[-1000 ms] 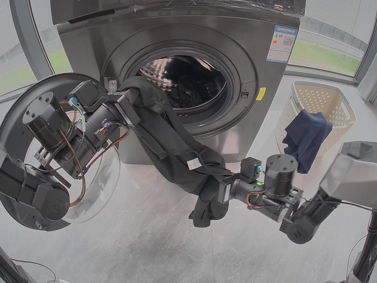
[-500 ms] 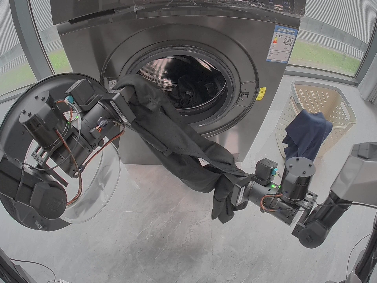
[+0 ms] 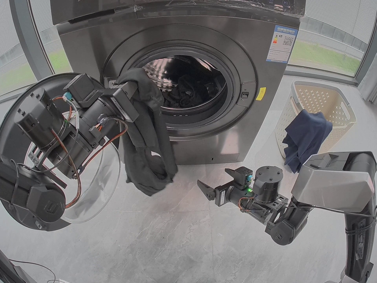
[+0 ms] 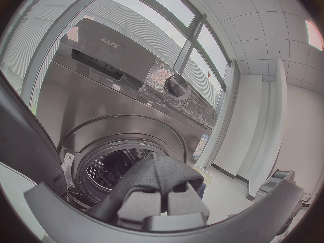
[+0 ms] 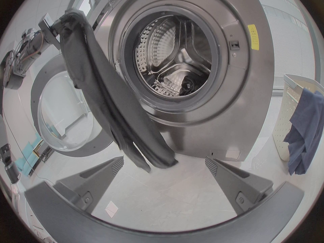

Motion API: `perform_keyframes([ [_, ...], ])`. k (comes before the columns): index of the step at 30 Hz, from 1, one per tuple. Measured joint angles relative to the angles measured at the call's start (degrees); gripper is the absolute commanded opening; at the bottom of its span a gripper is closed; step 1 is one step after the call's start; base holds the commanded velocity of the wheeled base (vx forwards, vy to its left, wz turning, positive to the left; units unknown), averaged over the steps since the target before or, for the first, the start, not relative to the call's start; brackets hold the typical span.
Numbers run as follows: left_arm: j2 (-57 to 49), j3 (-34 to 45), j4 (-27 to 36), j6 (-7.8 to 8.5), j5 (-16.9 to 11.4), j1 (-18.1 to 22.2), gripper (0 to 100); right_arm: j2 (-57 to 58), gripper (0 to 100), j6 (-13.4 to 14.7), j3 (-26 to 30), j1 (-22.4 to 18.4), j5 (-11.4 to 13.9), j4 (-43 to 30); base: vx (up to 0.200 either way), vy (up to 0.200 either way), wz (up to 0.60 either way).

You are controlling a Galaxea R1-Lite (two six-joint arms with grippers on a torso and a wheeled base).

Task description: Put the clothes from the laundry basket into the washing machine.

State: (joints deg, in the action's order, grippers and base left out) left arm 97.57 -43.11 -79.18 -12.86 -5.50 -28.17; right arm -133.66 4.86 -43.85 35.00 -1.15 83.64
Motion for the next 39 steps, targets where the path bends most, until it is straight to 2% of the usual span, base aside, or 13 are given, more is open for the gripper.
perform_keyframes([
  [9,0.16,-0.2,0.02,0.02,-0.02,-0.21,0,-1.88,100,0.09,-0.85,2.43,1.3,0.41,0.0,0.0,0.0],
  [19,0.49,-0.52,0.0,0.02,-0.05,0.04,0,-2.91,100,0.71,-4.96,6.81,2.67,-0.35,0.0,0.0,0.0],
  [39,0.59,-0.49,-0.09,0.04,0.02,-1.12,0,-5.88,100,0.85,-9.46,6.89,2.78,-0.84,0.0,0.0,0.0],
])
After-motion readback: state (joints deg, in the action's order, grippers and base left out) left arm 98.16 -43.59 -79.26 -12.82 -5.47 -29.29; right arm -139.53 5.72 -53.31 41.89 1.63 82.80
